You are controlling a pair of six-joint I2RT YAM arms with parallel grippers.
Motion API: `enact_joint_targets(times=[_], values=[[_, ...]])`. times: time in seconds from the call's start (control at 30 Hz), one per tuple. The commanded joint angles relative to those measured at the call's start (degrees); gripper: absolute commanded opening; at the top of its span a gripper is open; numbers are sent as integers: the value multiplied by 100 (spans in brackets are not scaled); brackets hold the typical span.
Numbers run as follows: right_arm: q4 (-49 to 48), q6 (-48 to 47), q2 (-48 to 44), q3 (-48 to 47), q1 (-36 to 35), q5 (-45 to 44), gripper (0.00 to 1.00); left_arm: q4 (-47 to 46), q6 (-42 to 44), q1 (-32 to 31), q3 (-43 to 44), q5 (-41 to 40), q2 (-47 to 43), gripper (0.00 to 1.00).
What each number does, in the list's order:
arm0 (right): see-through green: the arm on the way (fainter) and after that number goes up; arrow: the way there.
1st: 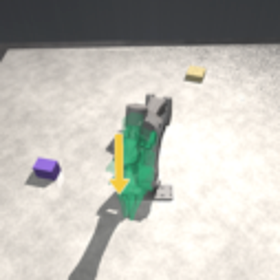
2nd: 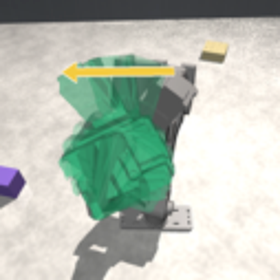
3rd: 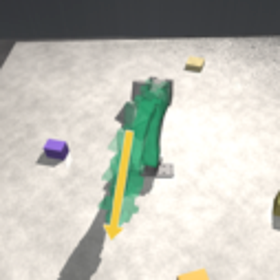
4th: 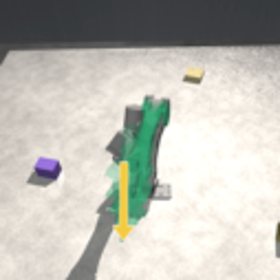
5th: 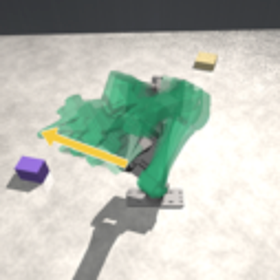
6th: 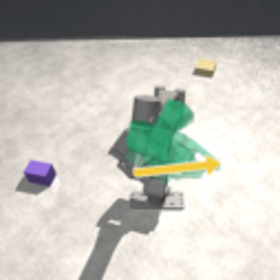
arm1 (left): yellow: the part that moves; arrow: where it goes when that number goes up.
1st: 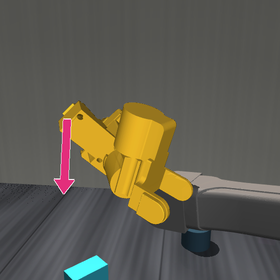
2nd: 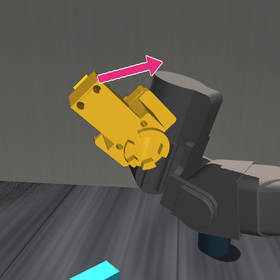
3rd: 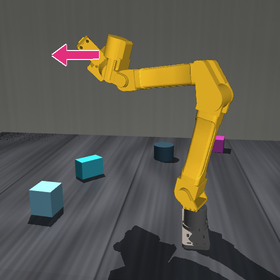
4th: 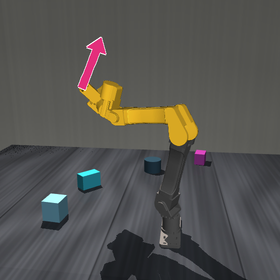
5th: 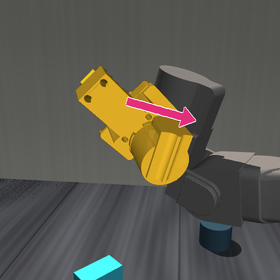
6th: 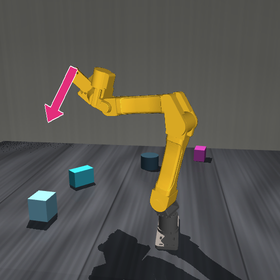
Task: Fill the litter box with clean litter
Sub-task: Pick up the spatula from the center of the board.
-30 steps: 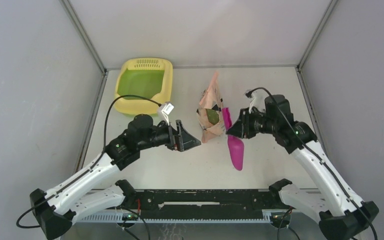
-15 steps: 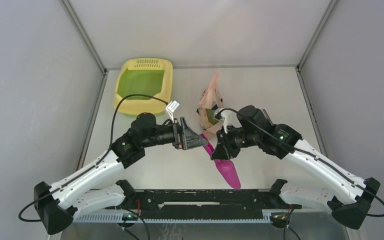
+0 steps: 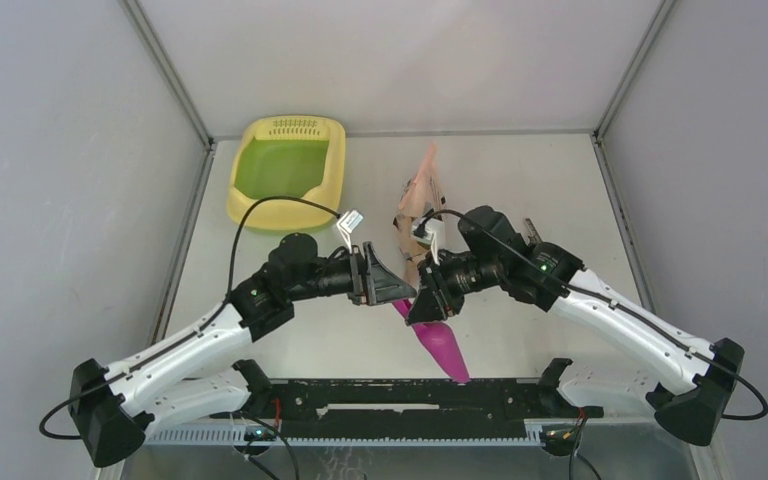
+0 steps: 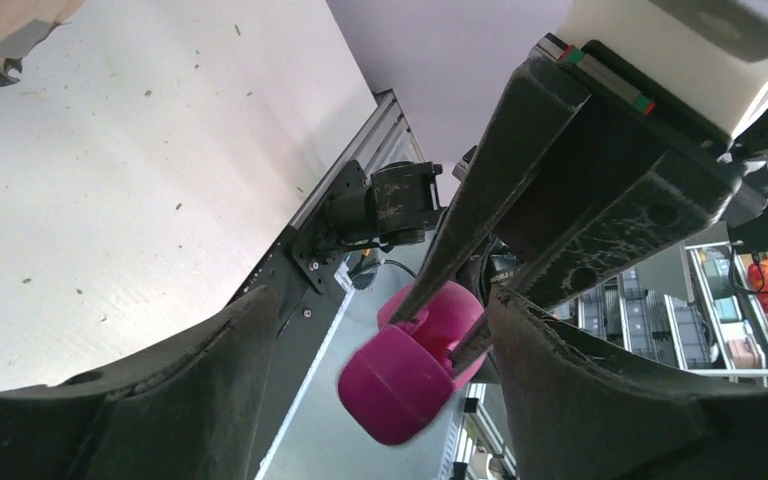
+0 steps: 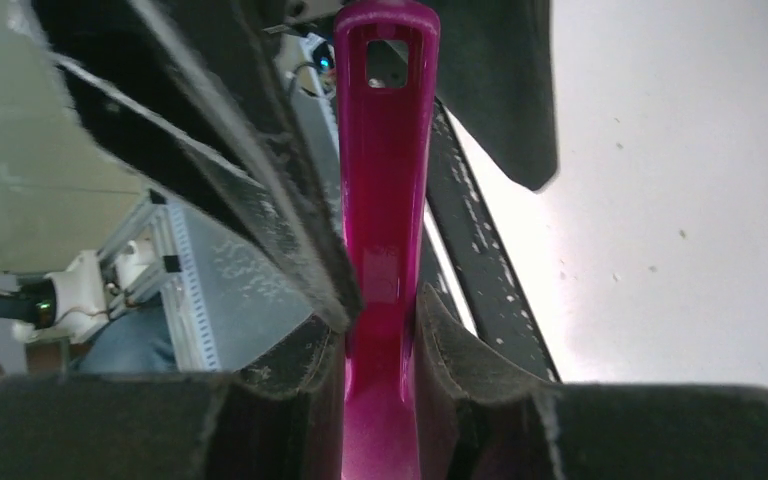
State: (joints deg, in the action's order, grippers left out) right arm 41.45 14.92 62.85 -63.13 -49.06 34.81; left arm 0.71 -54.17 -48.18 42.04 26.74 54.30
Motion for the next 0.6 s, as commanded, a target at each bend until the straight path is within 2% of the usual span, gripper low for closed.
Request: enact_joint_targets(times=[0.0, 0.1, 0.2, 0.23, 0.3, 0.4, 0.53, 0.57], values=[[-1046, 445, -39, -159, 149, 938, 2, -443, -79, -43, -161, 75, -199, 73], [-1210, 579, -42, -81, 241, 1234, 2, -628, -172, -44, -234, 178, -173, 47], [-1432, 769, -61, 97, 450, 1583, 2, -762, -307, -47, -290, 257, -185, 11], [-1443, 794, -62, 133, 513, 1619, 2, -765, -340, -43, -303, 254, -202, 4], [-1371, 768, -54, 159, 601, 1616, 3, -765, -400, -46, -318, 235, -245, 1], [-1308, 747, -53, 158, 693, 1573, 12, -713, -536, -43, -344, 160, -262, 0], [-1131, 627, -292, 153, 960, 1314, 41, -611, -849, -42, -405, -77, -276, 0], [-1002, 464, -413, 129, 1029, 1096, 46, -572, -966, -46, -433, -146, -286, 0]])
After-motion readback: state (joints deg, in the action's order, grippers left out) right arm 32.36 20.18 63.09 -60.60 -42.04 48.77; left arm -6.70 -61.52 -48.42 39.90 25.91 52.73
